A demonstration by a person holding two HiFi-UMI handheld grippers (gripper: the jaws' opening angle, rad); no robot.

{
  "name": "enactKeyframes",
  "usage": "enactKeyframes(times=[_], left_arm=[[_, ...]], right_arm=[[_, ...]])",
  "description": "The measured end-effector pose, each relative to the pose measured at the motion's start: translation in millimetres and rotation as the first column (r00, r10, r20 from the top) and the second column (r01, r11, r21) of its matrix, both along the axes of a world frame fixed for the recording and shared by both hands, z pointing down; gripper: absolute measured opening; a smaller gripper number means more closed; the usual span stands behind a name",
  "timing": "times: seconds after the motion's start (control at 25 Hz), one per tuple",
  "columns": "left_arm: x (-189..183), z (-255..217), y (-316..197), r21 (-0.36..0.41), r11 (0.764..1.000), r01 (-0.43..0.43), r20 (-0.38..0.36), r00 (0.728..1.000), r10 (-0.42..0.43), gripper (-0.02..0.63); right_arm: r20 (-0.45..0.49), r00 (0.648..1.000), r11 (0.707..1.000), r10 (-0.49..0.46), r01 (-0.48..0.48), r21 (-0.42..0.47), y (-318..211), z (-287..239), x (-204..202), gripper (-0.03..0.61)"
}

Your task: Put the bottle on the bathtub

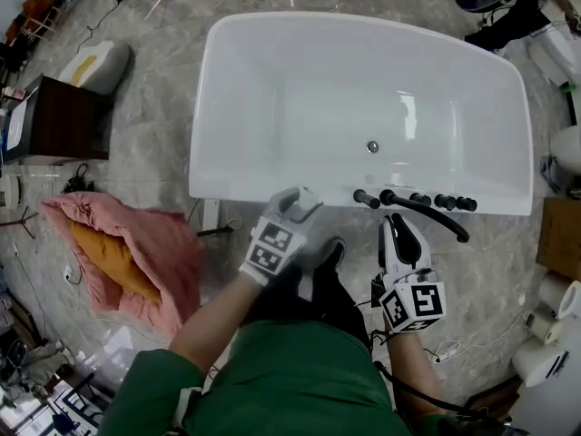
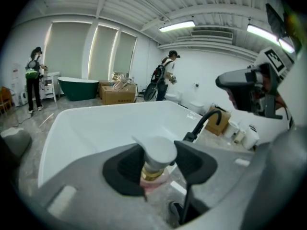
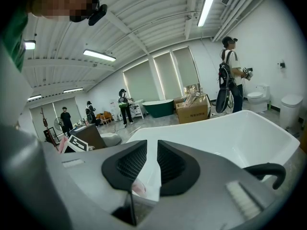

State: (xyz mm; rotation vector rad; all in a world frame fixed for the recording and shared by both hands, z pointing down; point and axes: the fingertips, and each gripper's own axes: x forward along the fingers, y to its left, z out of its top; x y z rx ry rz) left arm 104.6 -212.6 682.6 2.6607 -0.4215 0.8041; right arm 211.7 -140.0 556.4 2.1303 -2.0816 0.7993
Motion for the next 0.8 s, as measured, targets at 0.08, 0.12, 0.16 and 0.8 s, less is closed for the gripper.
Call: enactKeyframes(times=[0.08,0.12,0.16,0.8], left_arm=[[-3,5,0,-0.003,1.0,0.009,0.007,1.0,-0.009,0.19],[-4,6,1,-0.004,1.0,0.013,0.008,1.0,-0.013,0.19],[-5,7,1,-0.003,1.0,0.017,0.008,1.0,-0.016,0.19],[-18,10,0,0.005,1.0,0.026,0.026,0.999,-0.026,0.203]], right_arm=[[0.002,1.0,1.0,-0.003,0.003,-0.001,1,1,-1,0.058],[0.004,1.0,1.0,-0.002,0.002,-0.003,1,1,-2,0.058],[0.005,1.0,1.0,-0.002,0.002,-0.004,2,2,-3,0.058],[0.014,1.0,1.0,-0.005,0.004,0.006,5,-5,-14,0.058]])
